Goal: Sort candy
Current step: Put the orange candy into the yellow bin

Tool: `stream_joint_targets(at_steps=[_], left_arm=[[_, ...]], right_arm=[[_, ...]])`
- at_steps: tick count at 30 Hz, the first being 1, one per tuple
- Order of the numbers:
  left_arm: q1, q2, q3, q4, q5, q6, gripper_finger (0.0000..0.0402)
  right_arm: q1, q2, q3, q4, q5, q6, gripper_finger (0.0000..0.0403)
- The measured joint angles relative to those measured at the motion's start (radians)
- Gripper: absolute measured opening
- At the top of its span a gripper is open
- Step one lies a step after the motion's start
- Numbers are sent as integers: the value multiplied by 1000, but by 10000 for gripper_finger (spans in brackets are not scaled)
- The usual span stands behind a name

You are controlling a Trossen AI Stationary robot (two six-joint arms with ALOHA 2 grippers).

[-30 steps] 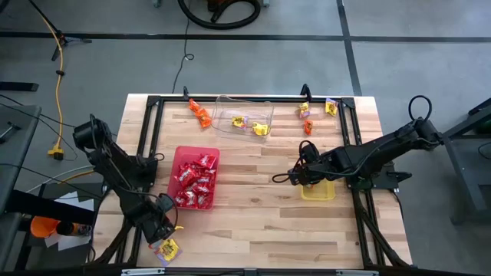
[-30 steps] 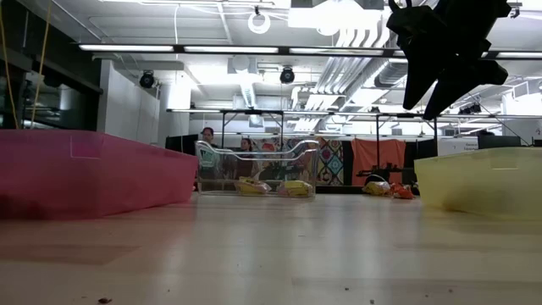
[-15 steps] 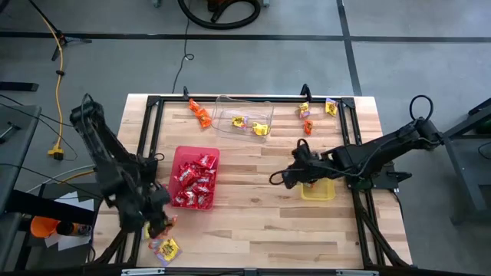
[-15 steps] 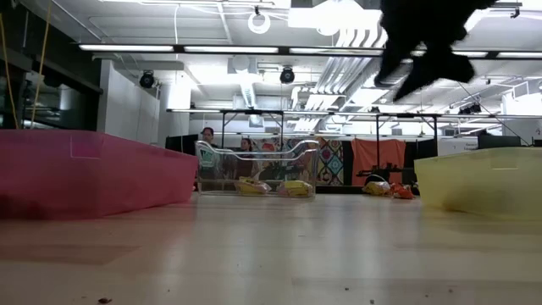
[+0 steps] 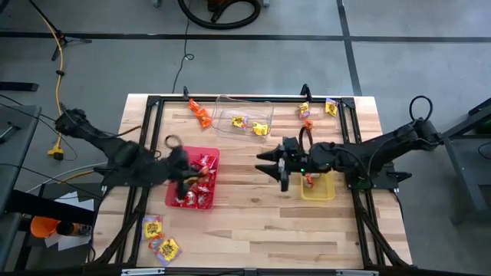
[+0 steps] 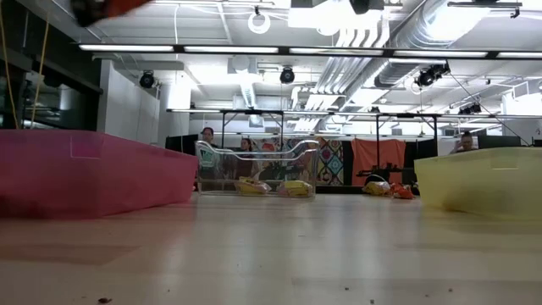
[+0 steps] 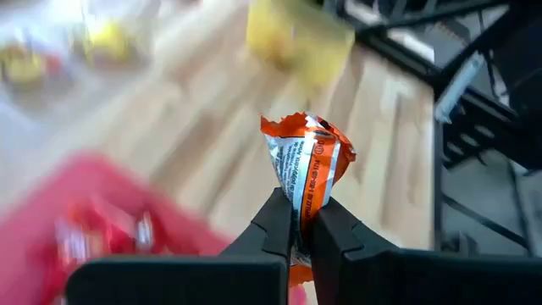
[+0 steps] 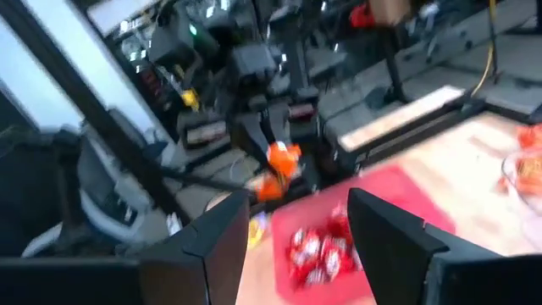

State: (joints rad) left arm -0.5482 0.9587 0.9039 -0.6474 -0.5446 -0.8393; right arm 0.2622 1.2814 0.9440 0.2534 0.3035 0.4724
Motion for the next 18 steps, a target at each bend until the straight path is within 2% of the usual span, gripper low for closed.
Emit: stream_joint_targets(at_steps=[4, 7, 14, 18], left_arm=[[187, 52, 0, 249, 130, 270, 3], [290, 106, -1, 385, 223, 388, 3], [411, 193, -1, 518, 383, 457, 3], [418, 231, -1, 572, 407, 476, 4]], right_arm=[[-44, 52, 30, 9, -16, -12, 197], [-69, 107, 85, 11, -48, -85, 197], [-111, 185, 174, -45, -53, -167, 197], [-127, 203, 184, -86, -53, -158, 197]])
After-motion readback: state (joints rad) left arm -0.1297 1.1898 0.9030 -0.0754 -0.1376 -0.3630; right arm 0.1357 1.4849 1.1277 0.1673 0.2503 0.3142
